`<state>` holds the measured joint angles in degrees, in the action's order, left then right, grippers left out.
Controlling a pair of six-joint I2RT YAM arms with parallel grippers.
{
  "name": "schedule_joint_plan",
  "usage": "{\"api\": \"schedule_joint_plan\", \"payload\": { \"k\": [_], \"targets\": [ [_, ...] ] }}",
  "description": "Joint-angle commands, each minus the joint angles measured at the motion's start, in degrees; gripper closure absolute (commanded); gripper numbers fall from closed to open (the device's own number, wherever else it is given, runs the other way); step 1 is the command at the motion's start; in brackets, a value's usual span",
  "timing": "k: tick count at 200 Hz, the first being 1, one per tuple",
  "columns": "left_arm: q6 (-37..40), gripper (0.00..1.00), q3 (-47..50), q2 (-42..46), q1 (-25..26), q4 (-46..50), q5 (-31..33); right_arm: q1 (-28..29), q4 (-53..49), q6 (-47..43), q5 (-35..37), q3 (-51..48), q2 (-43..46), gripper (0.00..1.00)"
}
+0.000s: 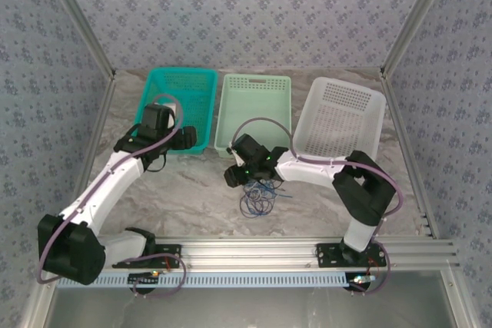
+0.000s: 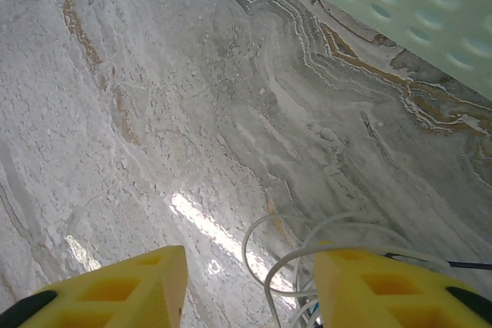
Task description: Untangle the cables
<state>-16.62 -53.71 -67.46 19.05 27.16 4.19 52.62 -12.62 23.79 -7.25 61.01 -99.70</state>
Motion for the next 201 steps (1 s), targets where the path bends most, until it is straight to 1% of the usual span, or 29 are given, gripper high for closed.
{"api": "schedule_joint_plan", "payload": {
  "k": [1, 13, 18, 40, 50, 66, 77, 94, 110, 135, 150, 177, 201],
  "targets": [
    [-0.4, 0.15, 0.2, 1.6, 0.4, -0.6, 1.0, 0.6, -1.8, 0.6, 1.6, 1.3, -1.8, 0.53],
    [-0.5, 0.15, 0.2, 1.8, 0.4, -0.6, 0.9, 0.9, -1.7, 0.5, 1.9, 1.3, -2.4, 0.54],
    [-0.5, 0.15, 0.2, 1.9, 0.4, -0.6, 0.9, 0.9, -1.6, 0.6, 1.9, 1.2, -2.7, 0.57],
    [-0.6, 0.15, 0.5, 2.3, 0.5, -0.6, 0.7, 1.0, -0.6, 1.1, 1.8, 0.5, -3.4, 0.70],
    [-0.6, 0.15, 0.6, 2.6, 0.5, -0.5, 0.6, 1.1, 0.1, 1.3, 2.0, 0.2, -3.3, 0.79],
    [-0.7, 0.15, 0.7, 3.1, 0.5, -0.2, 0.5, 1.6, 1.3, 1.4, 2.2, -0.5, -1.1, 0.91],
    [-0.7, 0.15, 0.9, 3.5, 0.5, -0.3, 0.3, 1.9, 1.8, 1.4, 2.7, -1.2, 1.1, 0.95],
    [-0.7, 0.15, 1.2, 4.2, 0.7, -0.7, -0.2, 2.3, 3.0, -0.4, 1.4, -1.9, 5.6, 0.97],
    [-0.7, 0.15, 1.8, 4.7, 0.9, -2.0, -1.9, 2.3, 2.6, -2.4, -1.4, -2.0, 10.2, 0.98],
    [-0.7, 0.15, 3.7, 6.1, 1.6, -6.7, -7.2, 0.7, -1.7, -6.0, -9.1, 0.5, 15.7, 0.98],
    [-0.6, 0.15, 4.7, 7.1, 2.3, -9.8, -10.6, -0.3, -4.0, -7.2, -12.4, 1.9, 18.4, 0.98],
    [-0.5, 0.15, 6.7, 8.8, 3.9, -14.6, -16.5, -2.1, -4.4, -8.1, -16.5, 2.5, 23.1, 0.98],
    [0.0, 0.15, 8.9, 10.4, 6.3, -18.6, -19.8, -3.8, -3.1, -8.1, -18.3, 2.4, 26.3, 0.98]
  ]
}}
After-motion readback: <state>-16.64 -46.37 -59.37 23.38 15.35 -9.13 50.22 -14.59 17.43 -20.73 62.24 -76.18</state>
